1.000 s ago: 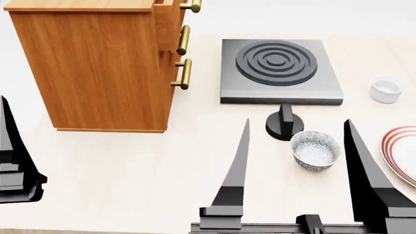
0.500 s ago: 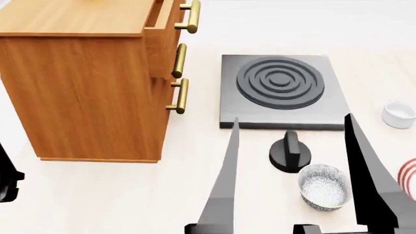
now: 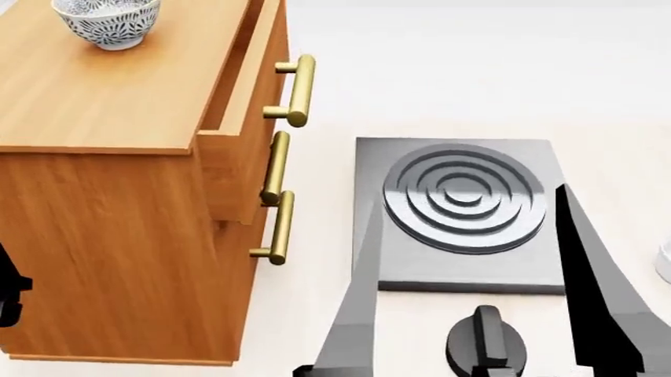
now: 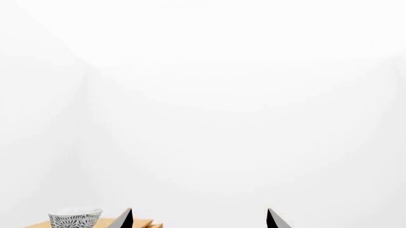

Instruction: Pick the akita bowl on the wooden cabinet and place it on the plate.

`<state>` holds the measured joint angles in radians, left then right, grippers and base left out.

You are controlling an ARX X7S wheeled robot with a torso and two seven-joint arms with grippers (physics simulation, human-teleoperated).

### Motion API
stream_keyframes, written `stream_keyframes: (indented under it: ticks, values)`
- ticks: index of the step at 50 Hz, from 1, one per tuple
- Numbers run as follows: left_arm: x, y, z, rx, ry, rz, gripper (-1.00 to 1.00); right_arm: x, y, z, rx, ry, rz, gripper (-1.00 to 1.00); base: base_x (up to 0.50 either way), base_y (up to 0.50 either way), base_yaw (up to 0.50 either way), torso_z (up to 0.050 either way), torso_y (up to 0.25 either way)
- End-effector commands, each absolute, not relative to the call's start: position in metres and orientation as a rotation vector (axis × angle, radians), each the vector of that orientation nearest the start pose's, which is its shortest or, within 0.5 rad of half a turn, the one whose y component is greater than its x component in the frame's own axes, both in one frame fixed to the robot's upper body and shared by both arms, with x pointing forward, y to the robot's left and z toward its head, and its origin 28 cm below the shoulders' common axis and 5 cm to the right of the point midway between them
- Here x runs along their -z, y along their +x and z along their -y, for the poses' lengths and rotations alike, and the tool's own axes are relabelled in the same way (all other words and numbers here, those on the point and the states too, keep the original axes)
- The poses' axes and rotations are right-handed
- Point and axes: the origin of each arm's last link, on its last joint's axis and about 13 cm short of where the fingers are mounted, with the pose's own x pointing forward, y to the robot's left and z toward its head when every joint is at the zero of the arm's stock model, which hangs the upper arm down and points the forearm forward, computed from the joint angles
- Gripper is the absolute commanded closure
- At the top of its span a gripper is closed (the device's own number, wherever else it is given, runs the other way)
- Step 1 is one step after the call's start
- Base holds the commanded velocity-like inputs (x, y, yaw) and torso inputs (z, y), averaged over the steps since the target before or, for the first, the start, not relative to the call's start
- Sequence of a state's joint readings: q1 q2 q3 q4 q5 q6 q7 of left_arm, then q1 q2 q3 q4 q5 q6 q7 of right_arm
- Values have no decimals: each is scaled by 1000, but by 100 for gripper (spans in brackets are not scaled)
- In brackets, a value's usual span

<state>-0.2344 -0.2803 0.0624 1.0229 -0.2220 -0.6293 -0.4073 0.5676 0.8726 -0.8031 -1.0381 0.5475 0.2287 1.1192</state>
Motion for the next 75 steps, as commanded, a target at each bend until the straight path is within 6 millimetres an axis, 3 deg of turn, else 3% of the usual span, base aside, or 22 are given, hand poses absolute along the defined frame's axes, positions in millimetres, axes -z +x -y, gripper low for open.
stream_keyframes:
  ticks: [1,41,58,63,75]
  values:
    - [-209,176,-214,-129,21,604,-100,-209,146,81,-74,11,625,-100,500,0,0,0,0]
    - [-213,173,-210,-103,25,616,-100,-208,147,82,-76,23,628,-100,103,0,0,0,0]
    - [-248,172,-204,-58,46,655,-100,-209,146,82,-74,20,634,-100,0,0,0,0,0]
    - [-259,182,-203,-79,58,555,-100,-211,144,83,-74,20,641,-100,0,0,0,0,0]
    - [-292,199,-194,-7,67,530,-100,-213,142,84,-75,22,651,-100,0,0,0,0,0]
